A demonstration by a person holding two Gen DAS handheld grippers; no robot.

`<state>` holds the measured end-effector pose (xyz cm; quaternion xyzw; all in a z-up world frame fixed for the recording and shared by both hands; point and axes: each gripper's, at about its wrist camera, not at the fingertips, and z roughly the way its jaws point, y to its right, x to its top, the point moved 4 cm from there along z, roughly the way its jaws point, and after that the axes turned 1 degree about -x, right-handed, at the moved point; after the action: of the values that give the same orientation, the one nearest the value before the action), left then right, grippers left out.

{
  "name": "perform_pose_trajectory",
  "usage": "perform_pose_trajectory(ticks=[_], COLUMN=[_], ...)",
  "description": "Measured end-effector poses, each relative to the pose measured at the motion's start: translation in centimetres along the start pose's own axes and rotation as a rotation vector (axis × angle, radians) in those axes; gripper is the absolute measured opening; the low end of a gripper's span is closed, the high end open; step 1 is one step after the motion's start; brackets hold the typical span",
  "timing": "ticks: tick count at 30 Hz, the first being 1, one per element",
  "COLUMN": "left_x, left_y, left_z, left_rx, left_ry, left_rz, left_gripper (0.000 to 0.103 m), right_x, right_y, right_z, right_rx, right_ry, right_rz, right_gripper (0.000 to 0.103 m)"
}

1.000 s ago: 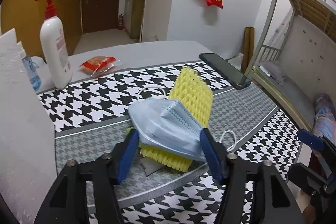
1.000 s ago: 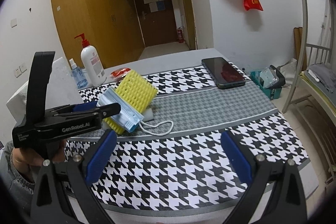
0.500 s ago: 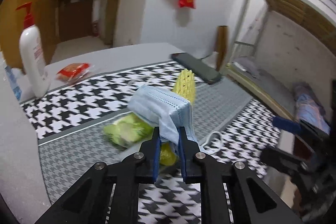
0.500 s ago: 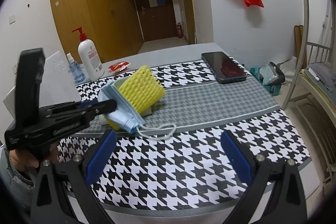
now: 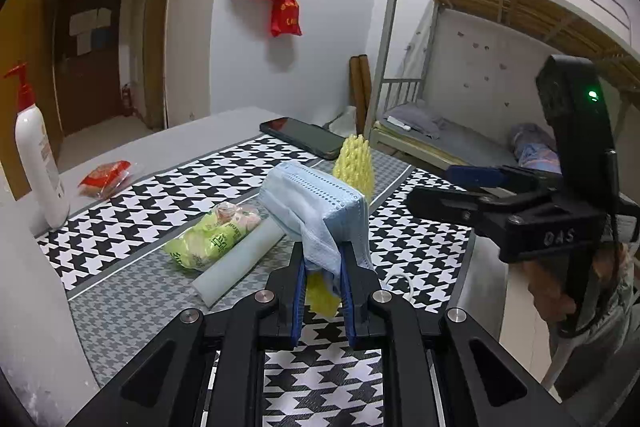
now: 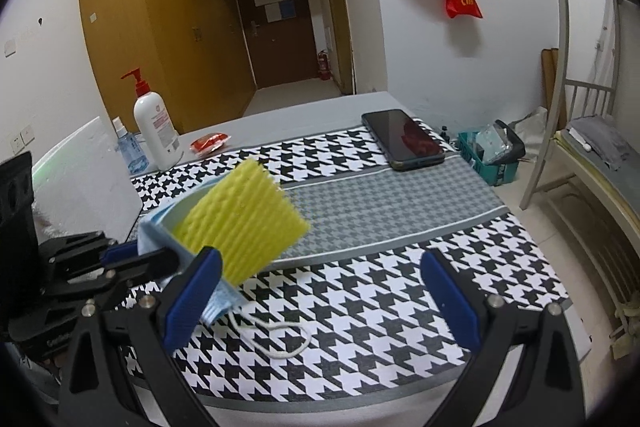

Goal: Organize soft objects
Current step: 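Grasp the blue face mask with the left gripper and lift it, then hold the blue mask in the left gripper while the right gripper grasps the yellow mesh sleeve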

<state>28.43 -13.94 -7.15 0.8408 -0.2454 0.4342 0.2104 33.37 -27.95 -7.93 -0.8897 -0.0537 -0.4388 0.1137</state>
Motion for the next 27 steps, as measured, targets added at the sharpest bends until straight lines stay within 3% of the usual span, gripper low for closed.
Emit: perform_pose_trajectory(ticks=[2,7,16,24,26,27], left_x=[0.1,0.0,-0.3,-0.5,-0.6,-0.6], left_y=[-0.1,-0.4,0.5,1.2,1.2,1.1], left_z=[-0.3,-0.2,0.0,-0.1,0.1,0.1], left_rx=[-0.023,0.007,0.028,0.027,0.031,0.030], left_ry=[0.012,0.003,0.018,0.034,0.028,0.024], left_rz=[-0.007,-0.001,0.058,0.101,0.104,0.103], left_gripper=[0.017,0.017,0.017,0.017,0.017,0.017], right_x=[0.3,1.1,1.8,1.3,1.1,1.0], right_y=[-0.2,-1.2,-2.5,-2.1,-2.2,-2.3], right_z=[0.1,0.6,2.4,3.7,4.0,4.2], right_rx=[0.023,0.107,0.167,0.186,0.192,0.189], right_ry=[0.004,-0.007,-0.056,-0.117,-0.135,-0.145], right_rz=[0.002,0.032,0.145,0.229,0.227,0.223], right_gripper=[0.101,0.101,0.099,0.073,0.053,0.048])
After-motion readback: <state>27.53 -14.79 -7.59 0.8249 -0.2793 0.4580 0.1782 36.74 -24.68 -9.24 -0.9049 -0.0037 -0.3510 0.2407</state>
